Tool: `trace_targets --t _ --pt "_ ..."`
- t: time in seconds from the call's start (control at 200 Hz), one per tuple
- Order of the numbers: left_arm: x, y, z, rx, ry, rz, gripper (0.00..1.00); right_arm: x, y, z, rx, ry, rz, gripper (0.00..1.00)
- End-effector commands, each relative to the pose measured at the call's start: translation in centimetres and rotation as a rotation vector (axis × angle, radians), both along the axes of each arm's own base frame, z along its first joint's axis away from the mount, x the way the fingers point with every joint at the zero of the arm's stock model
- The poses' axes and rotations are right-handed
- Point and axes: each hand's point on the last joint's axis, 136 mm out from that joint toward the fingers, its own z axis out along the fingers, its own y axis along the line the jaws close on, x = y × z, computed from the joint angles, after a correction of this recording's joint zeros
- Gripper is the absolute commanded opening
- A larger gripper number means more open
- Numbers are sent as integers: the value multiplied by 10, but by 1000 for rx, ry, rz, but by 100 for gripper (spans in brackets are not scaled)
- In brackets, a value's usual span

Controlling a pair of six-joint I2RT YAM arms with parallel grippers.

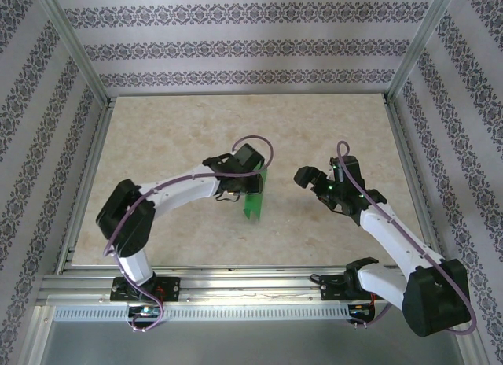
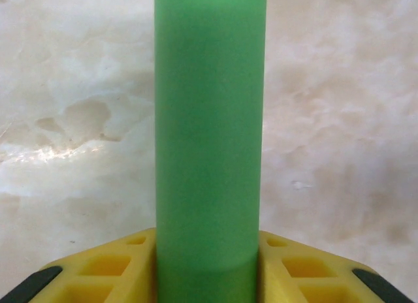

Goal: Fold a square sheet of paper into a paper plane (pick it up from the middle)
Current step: First fold the square sheet of paper in half at the center of the table.

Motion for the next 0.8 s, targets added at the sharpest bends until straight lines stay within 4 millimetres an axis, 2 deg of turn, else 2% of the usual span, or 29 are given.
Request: trace_targets --t 0.0,0.155,0.28,0.45,0.699,0.794 --pt "20 -21 37 -281 -89 34 39 1 -7 1 0 -24 -32 98" --pt "22 -29 45 -466 -96 46 39 5 1 10 63 -74 -9 98" --pt "20 -34 31 -552 -50 73 39 8 24 23 206 -135 88 98" --pt "18 -44 12 -670 11 111 39 11 41 25 268 -107 168 97" --pt "14 -40 -24 -660 96 179 39 11 56 17 280 -63 228 90" --pt "12 -36 -31 -623 100 186 39 10 61 15 279 -62 249 88"
